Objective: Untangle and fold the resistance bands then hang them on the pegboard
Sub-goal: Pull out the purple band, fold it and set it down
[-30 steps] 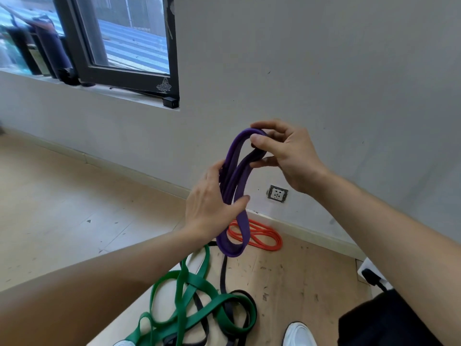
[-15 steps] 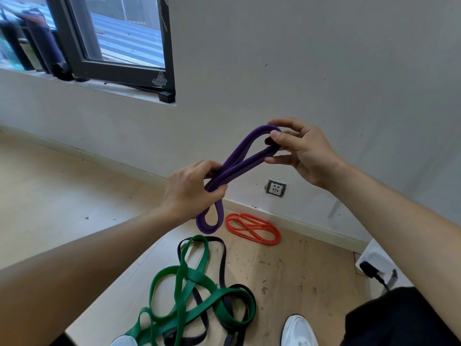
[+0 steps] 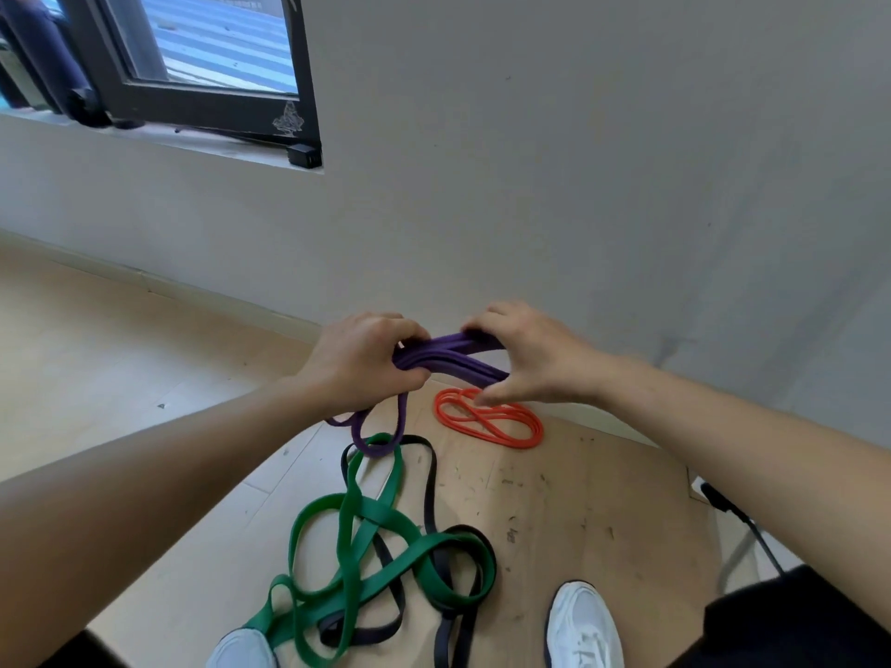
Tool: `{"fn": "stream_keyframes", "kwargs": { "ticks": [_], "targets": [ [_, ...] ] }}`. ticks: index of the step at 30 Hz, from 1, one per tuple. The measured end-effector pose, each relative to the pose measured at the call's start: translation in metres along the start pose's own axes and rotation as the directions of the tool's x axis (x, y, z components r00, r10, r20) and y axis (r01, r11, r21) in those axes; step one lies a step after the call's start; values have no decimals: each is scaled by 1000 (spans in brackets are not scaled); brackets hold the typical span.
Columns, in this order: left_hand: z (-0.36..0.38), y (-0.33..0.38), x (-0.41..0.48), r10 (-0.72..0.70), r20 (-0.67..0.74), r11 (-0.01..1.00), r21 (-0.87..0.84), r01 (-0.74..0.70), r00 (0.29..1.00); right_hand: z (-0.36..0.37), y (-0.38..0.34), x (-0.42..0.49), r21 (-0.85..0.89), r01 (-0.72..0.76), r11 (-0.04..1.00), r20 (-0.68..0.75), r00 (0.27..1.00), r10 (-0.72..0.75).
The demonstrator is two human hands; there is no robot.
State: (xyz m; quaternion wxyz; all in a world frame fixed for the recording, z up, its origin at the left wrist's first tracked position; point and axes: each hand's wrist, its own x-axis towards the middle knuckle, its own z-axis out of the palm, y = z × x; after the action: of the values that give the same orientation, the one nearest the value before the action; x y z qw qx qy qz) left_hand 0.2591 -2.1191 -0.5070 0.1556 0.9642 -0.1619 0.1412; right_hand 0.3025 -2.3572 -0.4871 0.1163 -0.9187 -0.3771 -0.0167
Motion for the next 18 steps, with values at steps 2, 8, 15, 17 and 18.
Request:
{"fn": "stream_keyframes", "kwargs": {
  "ticks": [2, 8, 15, 17, 18],
  "targets": [
    [11, -4, 0, 26, 50, 1000, 10, -27, 998, 11, 10, 2, 47, -32, 998, -18, 999, 33],
    [69, -11, 16, 17, 178, 998, 61, -29, 984, 55, 57, 6, 136, -125, 983, 88, 990, 114],
    [198, -25, 14, -169, 222, 979, -72, 189, 960, 136, 123, 7, 191, -341, 921, 217, 929, 299],
    [234, -30, 10, -180, 280, 974, -86, 212, 943, 178, 142, -1, 229, -391, 891, 221, 913, 344],
    [251, -33, 9, -193, 308, 970, -86, 229, 932, 200, 152, -7, 236, -418, 877, 213, 903, 373]
  ]
}}
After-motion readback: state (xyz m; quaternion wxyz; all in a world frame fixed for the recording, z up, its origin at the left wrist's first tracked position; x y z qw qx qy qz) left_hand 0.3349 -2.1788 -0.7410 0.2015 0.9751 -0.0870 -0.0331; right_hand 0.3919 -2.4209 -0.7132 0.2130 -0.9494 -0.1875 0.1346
